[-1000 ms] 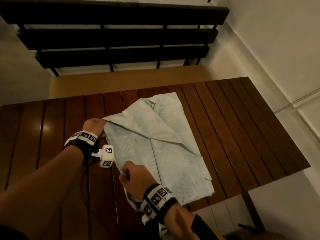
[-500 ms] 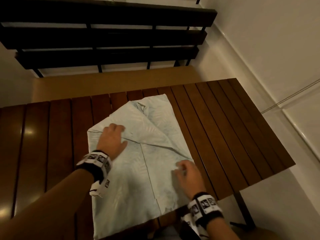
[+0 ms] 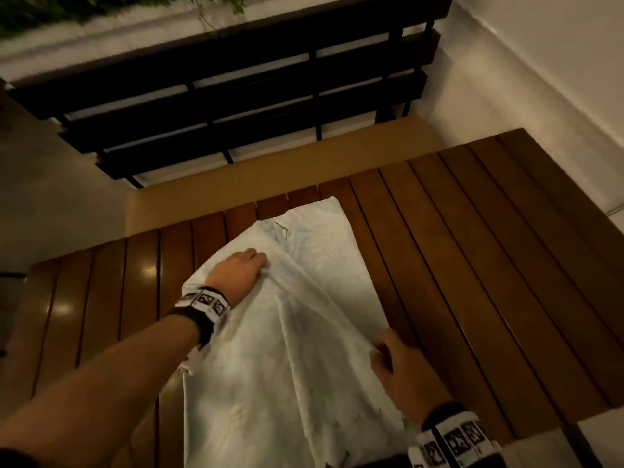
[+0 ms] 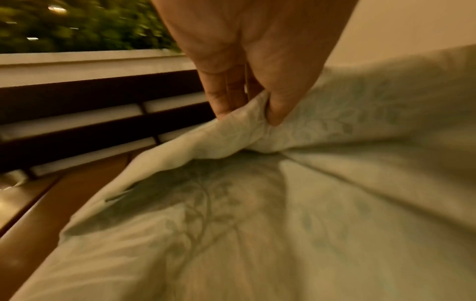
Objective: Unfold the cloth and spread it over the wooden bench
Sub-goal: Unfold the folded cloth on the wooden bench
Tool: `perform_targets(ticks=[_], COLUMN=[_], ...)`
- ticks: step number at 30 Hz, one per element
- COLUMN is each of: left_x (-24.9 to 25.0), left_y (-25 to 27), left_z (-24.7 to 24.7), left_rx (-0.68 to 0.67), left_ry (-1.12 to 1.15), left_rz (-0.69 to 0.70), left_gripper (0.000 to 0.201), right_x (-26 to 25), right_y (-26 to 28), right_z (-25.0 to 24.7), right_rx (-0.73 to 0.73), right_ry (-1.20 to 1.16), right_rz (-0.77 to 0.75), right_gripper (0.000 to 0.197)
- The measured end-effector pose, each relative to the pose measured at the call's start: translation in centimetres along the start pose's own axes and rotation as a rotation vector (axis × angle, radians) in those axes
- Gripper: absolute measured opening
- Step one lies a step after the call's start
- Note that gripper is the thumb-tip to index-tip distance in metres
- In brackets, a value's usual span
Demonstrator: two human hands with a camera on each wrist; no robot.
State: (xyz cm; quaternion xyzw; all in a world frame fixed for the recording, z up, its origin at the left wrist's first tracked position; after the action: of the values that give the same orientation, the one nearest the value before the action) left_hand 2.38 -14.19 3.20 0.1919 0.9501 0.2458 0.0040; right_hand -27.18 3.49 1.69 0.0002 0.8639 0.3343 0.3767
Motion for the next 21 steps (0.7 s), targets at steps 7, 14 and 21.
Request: perform_targets(ticks=[7,14,21], left_x=[-10.6,-17.9,-7.7], left_y=[1.8,2.9,4.3], left_z=[-4.9,0.1,2.6], left_rx=[0.206,-0.233,0.006], left_ry=[0.357,-0.258,0.139], left_rz=[-0.050,-0.203,-0.006], left_gripper=[0.028,0.039,0.037], right_x=[-15.5,-21.1,-16.7], right_y=[1.3,-5.0,-4.2], right_z=[8.0,20.4,20.1], right_rx=[-0.266,-0.514,-0.306], right_ry=[-0.095,0.065,0.023], right_rz=[-0.411,-0.285,-0.140], right_gripper=[0.013,0.013,0.018])
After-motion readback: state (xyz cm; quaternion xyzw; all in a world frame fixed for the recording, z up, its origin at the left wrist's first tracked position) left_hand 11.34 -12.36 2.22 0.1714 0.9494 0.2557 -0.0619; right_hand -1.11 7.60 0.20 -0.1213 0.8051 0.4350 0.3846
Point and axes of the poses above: each hand's wrist, its own y-axis away from the middle knuckle, its own z-axis out of the palm, x = y × z, the point moved 4 cm from there along -y, towards the middle knuckle, and after that the axes turned 15 degrees about -x, right-handed, at the moved point
